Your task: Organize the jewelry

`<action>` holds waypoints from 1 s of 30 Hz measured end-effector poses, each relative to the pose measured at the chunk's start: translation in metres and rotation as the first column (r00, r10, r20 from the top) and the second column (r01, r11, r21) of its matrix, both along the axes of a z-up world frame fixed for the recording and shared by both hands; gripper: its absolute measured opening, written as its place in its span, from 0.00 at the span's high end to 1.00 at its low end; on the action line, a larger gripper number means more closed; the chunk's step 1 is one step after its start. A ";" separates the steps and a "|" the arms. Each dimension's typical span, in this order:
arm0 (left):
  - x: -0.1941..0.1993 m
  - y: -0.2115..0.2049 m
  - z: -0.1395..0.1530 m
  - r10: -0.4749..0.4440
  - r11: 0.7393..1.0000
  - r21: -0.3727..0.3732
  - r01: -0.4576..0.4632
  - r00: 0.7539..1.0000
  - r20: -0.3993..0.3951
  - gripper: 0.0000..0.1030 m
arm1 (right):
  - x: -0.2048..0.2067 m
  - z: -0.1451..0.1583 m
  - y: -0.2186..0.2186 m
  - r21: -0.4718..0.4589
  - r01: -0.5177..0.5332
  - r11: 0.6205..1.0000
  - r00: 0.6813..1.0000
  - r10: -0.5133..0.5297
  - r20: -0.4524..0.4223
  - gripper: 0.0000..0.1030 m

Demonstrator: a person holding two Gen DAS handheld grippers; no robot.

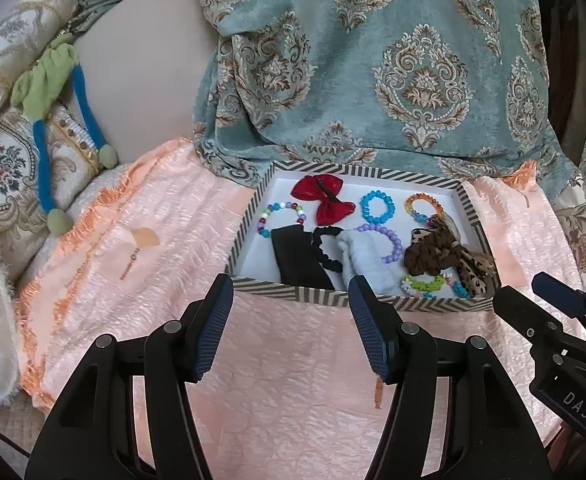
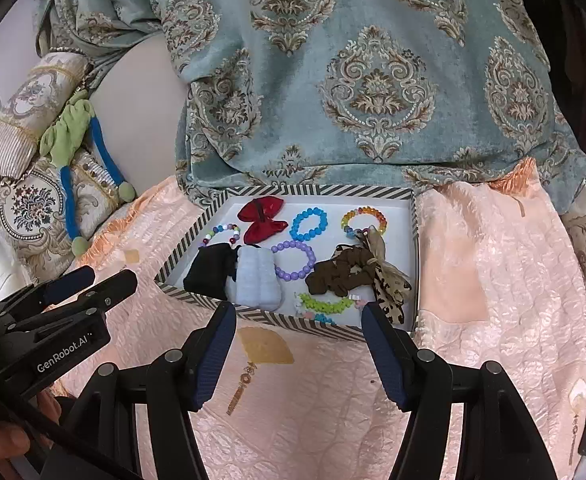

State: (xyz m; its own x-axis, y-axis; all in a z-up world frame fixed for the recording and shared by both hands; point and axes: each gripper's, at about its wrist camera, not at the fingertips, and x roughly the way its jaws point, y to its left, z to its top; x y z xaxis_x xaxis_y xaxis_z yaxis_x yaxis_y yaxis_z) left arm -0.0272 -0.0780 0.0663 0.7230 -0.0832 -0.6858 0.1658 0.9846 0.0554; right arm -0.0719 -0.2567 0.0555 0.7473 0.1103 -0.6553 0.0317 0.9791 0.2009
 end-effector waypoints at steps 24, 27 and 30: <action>-0.004 0.002 0.008 0.014 1.000 0.004 -0.014 1.000 0.017 0.42 | -0.003 0.002 0.003 0.000 0.001 1.000 1.000 -0.001 0.010 0.37; -0.004 0.001 0.008 0.014 1.000 0.014 -0.014 1.000 0.019 0.42 | -0.002 0.000 0.003 0.003 0.001 1.000 1.000 -0.001 0.006 0.37; -0.003 0.001 0.007 0.013 1.000 0.014 -0.014 1.000 0.019 0.42 | -0.002 -0.001 0.002 0.003 -0.001 1.000 1.000 0.001 0.007 0.37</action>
State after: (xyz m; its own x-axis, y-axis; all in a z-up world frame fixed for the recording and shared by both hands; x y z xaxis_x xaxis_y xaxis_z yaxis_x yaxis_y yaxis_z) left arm -0.0301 -0.0772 0.0735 0.7371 -0.0636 -0.6728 0.1514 0.9858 0.0727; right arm -0.0734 -0.2545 0.0548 0.7520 0.1129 -0.6495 0.0296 0.9784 0.2044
